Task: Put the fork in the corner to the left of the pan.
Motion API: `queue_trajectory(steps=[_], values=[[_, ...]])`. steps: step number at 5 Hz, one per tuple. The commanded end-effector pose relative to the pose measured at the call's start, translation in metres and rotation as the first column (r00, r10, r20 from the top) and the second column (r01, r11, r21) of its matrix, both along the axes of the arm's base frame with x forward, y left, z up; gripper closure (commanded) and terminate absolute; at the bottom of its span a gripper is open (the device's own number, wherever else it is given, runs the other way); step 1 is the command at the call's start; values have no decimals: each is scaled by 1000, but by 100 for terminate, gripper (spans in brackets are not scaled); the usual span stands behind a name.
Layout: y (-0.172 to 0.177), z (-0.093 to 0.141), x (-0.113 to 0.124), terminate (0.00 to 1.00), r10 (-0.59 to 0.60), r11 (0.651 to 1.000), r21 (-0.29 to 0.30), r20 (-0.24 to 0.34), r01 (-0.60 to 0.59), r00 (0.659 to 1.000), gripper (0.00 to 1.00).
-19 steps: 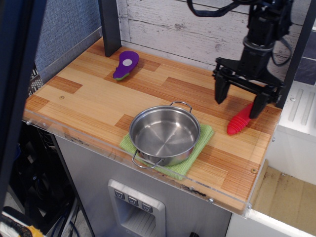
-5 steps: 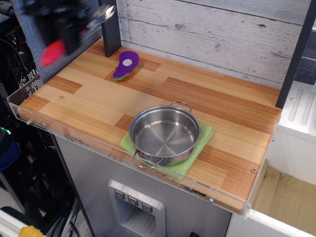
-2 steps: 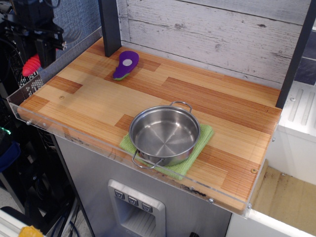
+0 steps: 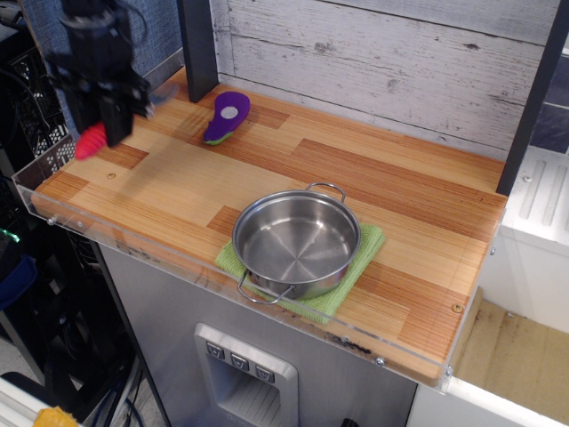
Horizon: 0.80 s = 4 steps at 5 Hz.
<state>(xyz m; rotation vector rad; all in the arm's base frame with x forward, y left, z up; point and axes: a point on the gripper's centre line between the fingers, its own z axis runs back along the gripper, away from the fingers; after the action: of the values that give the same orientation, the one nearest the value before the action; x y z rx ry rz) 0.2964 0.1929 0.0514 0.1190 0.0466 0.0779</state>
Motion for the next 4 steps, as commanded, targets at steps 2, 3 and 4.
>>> queue_trajectory(steps=[2,3,4], values=[[2,-37,-6,0,32,999,33,-113,-28,993,100],[-9,-30,-7,0,3,1000,18,-115,-1,993,0],[-26,18,-2,0,-28,1000,-2,6,28,1000,0]])
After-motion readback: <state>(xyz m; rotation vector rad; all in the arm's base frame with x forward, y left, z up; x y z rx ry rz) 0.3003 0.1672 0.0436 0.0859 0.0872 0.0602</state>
